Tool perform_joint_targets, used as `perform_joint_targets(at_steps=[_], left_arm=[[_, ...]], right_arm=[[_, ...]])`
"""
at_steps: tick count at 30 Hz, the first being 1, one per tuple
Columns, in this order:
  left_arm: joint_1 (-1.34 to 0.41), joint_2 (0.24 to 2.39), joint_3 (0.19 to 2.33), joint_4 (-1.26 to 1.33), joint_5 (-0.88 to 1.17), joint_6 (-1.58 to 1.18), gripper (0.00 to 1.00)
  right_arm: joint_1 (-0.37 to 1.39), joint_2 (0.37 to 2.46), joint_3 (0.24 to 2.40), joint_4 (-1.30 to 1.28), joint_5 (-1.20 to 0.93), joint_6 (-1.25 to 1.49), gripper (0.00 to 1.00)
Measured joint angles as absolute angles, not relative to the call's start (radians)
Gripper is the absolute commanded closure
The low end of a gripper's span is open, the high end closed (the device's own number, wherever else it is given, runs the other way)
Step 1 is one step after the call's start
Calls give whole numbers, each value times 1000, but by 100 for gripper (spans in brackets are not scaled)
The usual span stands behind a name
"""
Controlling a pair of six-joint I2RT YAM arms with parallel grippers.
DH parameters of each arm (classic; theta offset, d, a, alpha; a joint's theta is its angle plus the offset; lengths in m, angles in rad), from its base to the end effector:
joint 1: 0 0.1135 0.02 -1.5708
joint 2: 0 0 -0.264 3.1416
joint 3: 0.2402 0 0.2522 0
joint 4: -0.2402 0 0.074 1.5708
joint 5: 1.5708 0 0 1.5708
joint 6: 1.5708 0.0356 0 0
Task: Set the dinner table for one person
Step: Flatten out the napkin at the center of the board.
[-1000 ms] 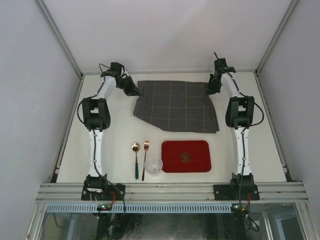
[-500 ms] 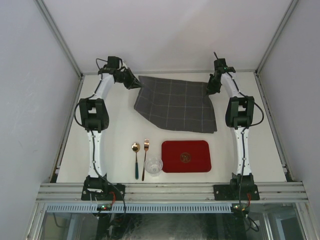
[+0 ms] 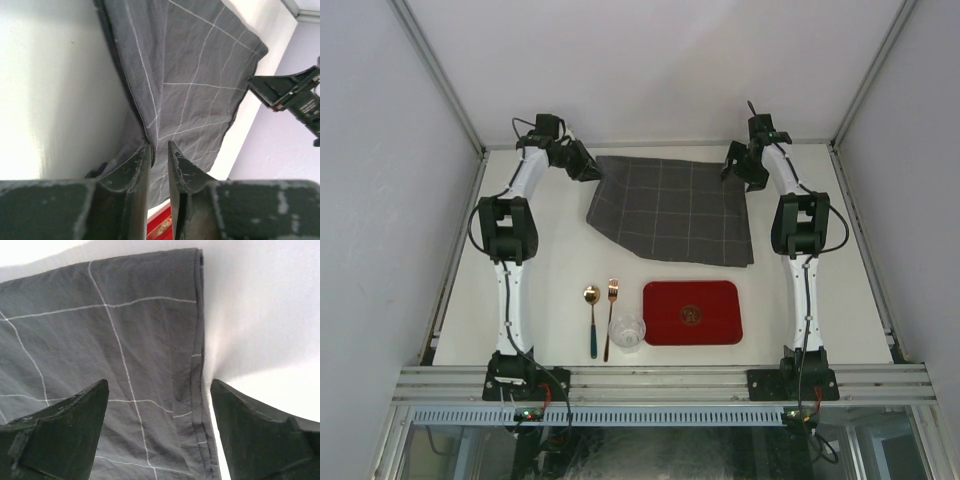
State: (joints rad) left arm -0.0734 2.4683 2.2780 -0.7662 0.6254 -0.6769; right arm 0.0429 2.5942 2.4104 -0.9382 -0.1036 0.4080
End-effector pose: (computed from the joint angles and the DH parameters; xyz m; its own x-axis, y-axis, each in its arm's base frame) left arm 0.5346 -0.0602 0.2066 -0.8833 -0.4442 -0.1496 -0.2018 0.6485 -0.7340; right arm 0.5440 0.0270 0.1665 -0.8610 0.3581 -0.3613 0.2769 0.9257 0.2577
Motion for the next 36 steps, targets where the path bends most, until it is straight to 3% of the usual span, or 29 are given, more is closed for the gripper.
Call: perform_joint_targets(at_steps=[2,17,18,19,21,36], left_arm=[[-74,2468,2278,-777,612,-664,66],[-73,2392,2192,-844,499,-579,54],[-73,2376,2180,-855,477,-566,49],[-73,2365,2173,-862,460,-557,34],[-73,2337,2160,-887,409,-532,23],[-72,2208,2008,-937,236,-453,21]], right_arm=[[44,2590,2410,-941,-89,404,1],[155,2416,2250,-999,30,371,1],[179,2397,2243,-1002,38,366,1],[204,2380,2239,-1004,45,361,1],[252,2350,2233,-1006,49,355,1],[416,2294,2021,-1006,26,351,1]])
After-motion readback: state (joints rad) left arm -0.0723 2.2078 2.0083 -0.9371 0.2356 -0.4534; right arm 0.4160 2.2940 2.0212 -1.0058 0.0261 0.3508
